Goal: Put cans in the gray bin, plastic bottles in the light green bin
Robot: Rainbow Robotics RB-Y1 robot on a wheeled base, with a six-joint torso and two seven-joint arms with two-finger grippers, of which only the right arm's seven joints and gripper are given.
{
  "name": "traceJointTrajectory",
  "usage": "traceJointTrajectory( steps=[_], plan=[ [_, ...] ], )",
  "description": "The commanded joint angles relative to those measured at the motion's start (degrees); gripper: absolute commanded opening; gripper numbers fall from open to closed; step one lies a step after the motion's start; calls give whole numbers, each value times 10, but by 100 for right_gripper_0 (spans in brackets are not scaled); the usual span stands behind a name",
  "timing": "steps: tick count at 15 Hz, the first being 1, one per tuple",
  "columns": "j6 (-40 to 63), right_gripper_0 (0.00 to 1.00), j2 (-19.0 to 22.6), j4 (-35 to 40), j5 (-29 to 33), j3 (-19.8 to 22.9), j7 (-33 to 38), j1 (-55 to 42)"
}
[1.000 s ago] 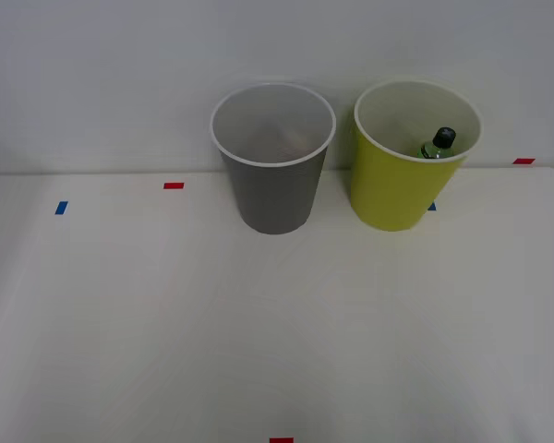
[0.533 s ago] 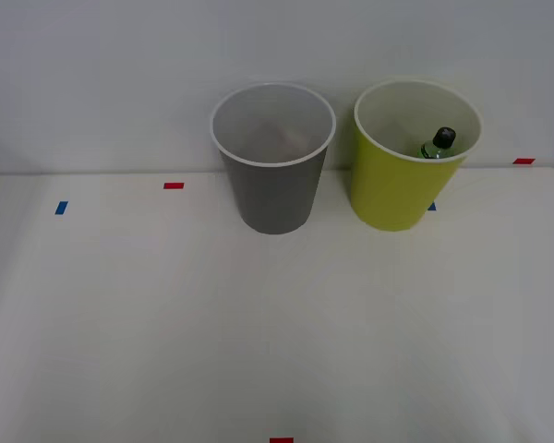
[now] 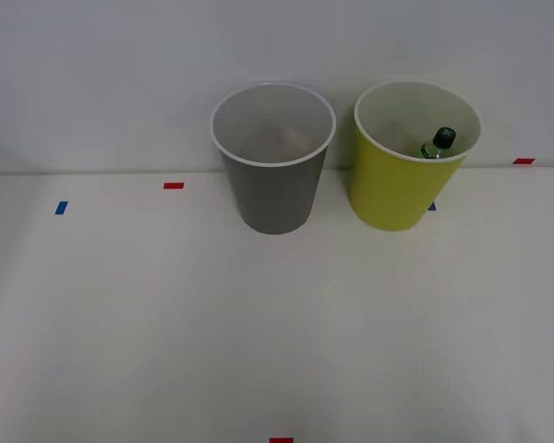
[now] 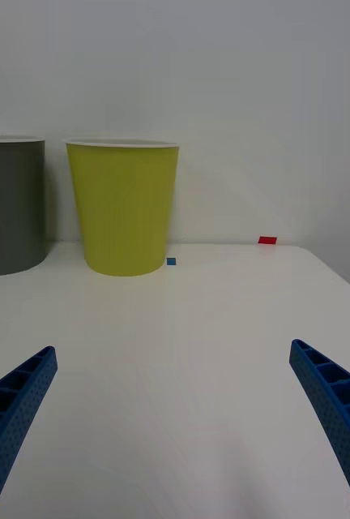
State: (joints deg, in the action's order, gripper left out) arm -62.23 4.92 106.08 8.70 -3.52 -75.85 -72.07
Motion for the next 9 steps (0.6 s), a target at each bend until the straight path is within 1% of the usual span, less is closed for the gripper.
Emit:
traceJointTrajectory(
  steps=[1, 9],
  plan=[
    [0, 100, 0, 0, 0, 0, 0, 0],
    [0, 100, 0, 0, 0, 0, 0, 0]
  ],
)
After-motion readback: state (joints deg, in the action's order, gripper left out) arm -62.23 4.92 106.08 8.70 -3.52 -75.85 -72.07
